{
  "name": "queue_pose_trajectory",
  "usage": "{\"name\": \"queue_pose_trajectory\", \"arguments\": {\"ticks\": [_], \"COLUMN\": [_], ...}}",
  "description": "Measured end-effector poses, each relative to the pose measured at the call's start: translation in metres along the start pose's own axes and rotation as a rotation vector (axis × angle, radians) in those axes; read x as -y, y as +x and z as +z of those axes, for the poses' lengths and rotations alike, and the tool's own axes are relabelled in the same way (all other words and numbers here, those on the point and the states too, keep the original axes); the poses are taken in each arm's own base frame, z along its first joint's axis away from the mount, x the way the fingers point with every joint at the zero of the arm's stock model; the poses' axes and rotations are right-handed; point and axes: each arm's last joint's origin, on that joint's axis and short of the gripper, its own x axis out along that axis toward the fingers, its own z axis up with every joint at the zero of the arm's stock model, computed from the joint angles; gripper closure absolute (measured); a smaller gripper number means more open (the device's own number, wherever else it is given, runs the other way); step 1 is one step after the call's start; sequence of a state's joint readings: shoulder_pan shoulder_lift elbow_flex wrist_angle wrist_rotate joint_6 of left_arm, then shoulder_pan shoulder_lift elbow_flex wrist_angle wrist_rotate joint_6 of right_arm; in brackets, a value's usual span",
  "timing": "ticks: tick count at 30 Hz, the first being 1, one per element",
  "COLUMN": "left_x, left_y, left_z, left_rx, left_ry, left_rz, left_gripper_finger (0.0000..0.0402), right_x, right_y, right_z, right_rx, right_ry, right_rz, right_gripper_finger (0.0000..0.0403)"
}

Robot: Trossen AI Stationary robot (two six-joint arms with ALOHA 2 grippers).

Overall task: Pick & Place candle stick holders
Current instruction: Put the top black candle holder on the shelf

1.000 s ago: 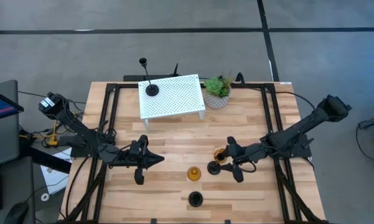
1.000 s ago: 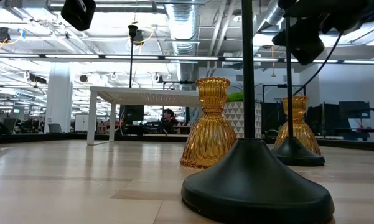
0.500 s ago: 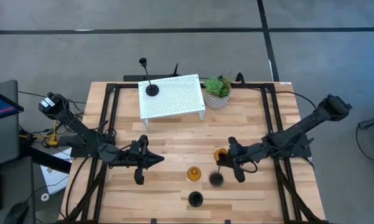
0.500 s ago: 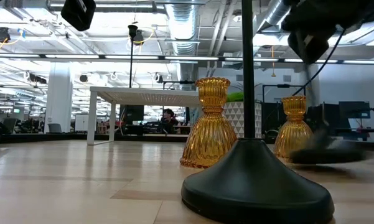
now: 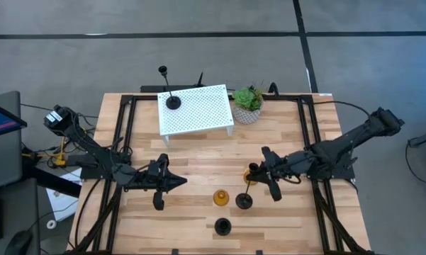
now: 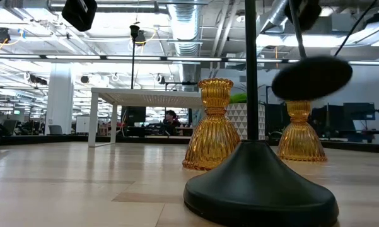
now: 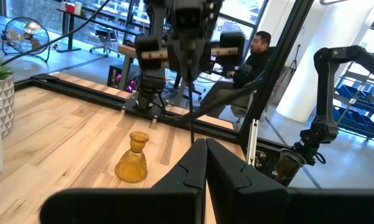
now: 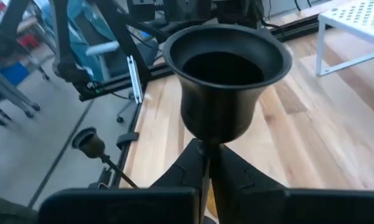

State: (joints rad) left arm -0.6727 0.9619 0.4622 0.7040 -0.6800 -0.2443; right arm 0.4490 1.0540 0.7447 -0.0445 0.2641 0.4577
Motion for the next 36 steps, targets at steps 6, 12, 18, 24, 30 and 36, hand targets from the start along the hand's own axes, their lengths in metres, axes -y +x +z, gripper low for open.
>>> {"name": "queue_pose_trajectory", "arguments": {"ticks": [6,12,18,24,30,36], "left_x": [0.0,0.0,0.0,-0.002,-0.005,-0.009], "left_y": [0.0,0.0,0.0,0.0,-0.002,-0.01], "left_z": [0.0,0.0,0.0,0.0,0.005,0.019], "left_rx": [0.0,0.001,0.002,0.015,0.038,0.081], "left_ry": [0.0,0.0,0.0,0.01,0.077,0.127], "left_rz": [0.0,0.004,0.008,0.063,0.132,0.155], "left_gripper_finger": [0.0397,0.0395,0.0396,0.0397,0.0395,0.0395], "right_x": [-0.005,0.005,0.028,0.062,0.102,0.138], "right_y": [-0.016,-0.031,-0.038,-0.031,-0.01,0.007], "right_z": [0.046,0.089,0.114,0.127,0.149,0.183], "right_rx": [-0.016,0.031,0.089,0.107,0.162,0.148], "right_ry": [-0.112,-0.193,-0.228,-0.209,-0.203,-0.235], "right_rz": [-0.048,-0.066,-0.104,-0.143,-0.125,-0.219], "right_gripper_finger": [0.0401,0.0402,0.0402,0.0402,0.0403,0.0403]}}
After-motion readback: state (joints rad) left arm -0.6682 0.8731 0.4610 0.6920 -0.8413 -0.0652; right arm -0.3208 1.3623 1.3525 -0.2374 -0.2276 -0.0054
